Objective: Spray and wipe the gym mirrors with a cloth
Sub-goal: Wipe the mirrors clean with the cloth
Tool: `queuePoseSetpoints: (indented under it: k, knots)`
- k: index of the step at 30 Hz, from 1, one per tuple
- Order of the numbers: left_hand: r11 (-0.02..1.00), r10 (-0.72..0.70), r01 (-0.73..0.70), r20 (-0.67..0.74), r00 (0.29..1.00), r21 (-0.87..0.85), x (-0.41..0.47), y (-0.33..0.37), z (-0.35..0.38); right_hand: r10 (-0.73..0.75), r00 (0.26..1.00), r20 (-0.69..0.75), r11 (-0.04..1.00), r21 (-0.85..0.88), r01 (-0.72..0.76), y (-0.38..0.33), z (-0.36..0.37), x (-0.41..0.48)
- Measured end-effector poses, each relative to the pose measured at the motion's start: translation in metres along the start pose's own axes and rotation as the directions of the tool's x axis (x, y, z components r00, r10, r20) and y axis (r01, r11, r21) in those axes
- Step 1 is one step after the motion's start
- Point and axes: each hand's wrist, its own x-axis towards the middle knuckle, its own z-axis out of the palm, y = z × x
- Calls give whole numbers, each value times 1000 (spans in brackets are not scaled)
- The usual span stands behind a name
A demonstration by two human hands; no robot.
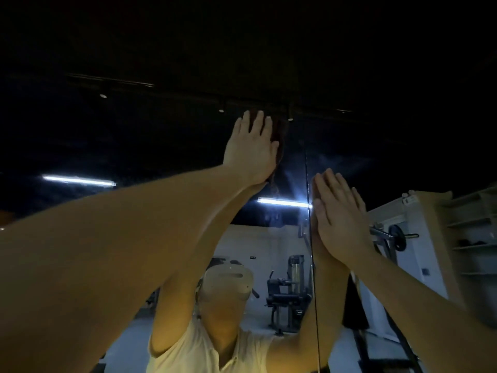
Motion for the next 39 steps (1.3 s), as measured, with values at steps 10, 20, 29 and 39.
queuePoseSetpoints:
  k: [10, 20, 29, 39]
  knots:
    - [787, 607, -617, 148, 781, 25, -77, 14, 9, -25, 998, 64, 1000, 9, 25, 6, -5, 0]
    - [842, 481, -479, 58, 875, 248, -17, 3, -6, -30, 997, 65, 999, -36, 32, 6, -3, -1]
    - [968, 243, -245, -41, 969, -54, 22, 49, 12, -46, 998, 40, 997, -57, 48, 10, 2, -1]
    - [838, 545, -542, -48, 837, 57, -100, 34, 12, -38, 995, 95, 999, 4, 38, 6, -10, -2]
